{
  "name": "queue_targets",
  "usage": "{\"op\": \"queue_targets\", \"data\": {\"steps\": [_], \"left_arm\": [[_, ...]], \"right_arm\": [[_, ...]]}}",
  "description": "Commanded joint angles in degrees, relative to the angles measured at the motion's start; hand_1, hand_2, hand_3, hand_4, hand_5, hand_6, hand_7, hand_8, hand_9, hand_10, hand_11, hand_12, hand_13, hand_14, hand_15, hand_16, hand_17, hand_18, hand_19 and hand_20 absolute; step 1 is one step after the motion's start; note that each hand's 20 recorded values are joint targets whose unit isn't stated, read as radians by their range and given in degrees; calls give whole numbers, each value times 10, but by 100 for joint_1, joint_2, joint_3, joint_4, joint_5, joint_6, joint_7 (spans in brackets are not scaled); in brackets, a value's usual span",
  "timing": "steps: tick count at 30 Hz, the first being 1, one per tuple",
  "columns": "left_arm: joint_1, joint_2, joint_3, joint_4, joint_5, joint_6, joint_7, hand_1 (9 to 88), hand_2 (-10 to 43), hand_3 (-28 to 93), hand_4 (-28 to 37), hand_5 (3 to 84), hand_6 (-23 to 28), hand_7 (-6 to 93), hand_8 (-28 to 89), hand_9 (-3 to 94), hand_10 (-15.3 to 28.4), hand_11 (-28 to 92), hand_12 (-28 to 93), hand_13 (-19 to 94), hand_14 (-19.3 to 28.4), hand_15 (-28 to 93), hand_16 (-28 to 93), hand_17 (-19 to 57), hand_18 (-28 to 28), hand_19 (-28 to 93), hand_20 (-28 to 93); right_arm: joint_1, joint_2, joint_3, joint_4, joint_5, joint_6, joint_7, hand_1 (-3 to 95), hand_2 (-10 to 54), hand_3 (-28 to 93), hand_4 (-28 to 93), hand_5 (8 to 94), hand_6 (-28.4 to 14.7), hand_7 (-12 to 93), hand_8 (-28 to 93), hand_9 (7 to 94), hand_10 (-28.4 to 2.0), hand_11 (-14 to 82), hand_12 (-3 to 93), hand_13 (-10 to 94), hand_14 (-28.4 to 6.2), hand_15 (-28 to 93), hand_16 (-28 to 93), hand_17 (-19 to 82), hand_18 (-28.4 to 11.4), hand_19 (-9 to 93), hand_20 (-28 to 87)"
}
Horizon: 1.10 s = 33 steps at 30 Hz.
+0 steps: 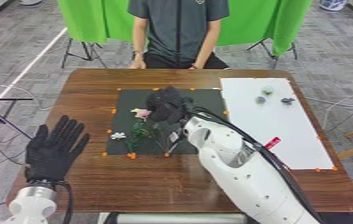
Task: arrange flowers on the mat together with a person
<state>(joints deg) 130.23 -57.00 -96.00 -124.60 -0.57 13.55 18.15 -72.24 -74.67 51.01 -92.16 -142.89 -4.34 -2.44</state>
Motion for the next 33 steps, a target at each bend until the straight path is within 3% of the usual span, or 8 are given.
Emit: {"op": "queue_targets", "data": {"steps": [1,7,13,17,22,26,29,33], "left_arm": [[-151,72,112,-62,98,-74,-69,302,161,688,-283,456,83,80,-85,412,132,138,87,309,119,178,-42,-22,125,283,128],[-201,53,190,-27,45,-28,-118,302,161,689,-283,456,82,80,-85,412,132,138,88,308,120,177,-41,-22,125,282,129],[50,36,46,-173,-33,45,25,305,159,694,-283,458,83,81,-85,414,132,139,88,310,121,180,-39,-22,125,283,129],[89,48,1,-204,-13,37,41,306,159,694,-283,461,84,82,-86,415,133,139,88,311,121,184,-39,-22,125,284,130],[120,41,-10,-202,-144,80,62,308,158,695,-283,462,83,83,-87,418,134,140,88,312,121,184,-40,-22,125,284,130],[87,31,-36,-173,-123,112,35,308,158,696,-283,462,83,83,-87,418,133,139,87,312,121,186,-40,-22,125,285,130],[-135,6,3,-32,-91,138,-56,309,158,696,-283,462,82,83,-88,419,133,139,87,313,122,186,-41,-22,124,285,130],[-127,6,0,-42,-68,105,-77,309,158,696,-283,462,82,82,-88,419,133,140,87,313,121,186,-41,-22,125,285,130]], "right_arm": [[-70,-131,-340,368,-112,396,296,557,-83,668,-283,708,27,414,-57,828,-78,108,359,632,-47,391,367,226,-181,651,215],[-68,-114,-321,339,97,412,442,561,-87,664,-283,709,29,415,-63,831,-77,98,361,636,-45,378,366,221,-177,632,196],[-138,-185,-338,347,76,584,512,558,-89,672,-283,702,32,400,-77,822,-76,89,357,631,-45,364,363,217,-177,621,183],[-116,-180,-353,361,126,648,635,548,-92,687,-283,685,30,399,-83,811,-79,93,350,625,-46,362,359,214,-179,626,171],[-88,-251,-338,492,93,865,1009,541,-94,701,-283,660,23,391,-94,789,-82,102,337,608,-49,364,344,210,-182,633,161],[-53,-283,-282,641,-35,987,1046,544,-95,702,-283,654,18,388,-98,781,-84,105,331,602,-51,369,335,208,-184,637,156],[24,-381,-209,852,-1,995,998,542,-95,707,-283,643,15,373,-103,765,-87,115,310,594,-52,373,323,205,-186,642,147],[-5,-331,-246,773,-20,984,1037,533,-95,722,-283,628,13,355,-110,740,-95,138,273,590,-55,375,316,203,-187,648,137]]}}
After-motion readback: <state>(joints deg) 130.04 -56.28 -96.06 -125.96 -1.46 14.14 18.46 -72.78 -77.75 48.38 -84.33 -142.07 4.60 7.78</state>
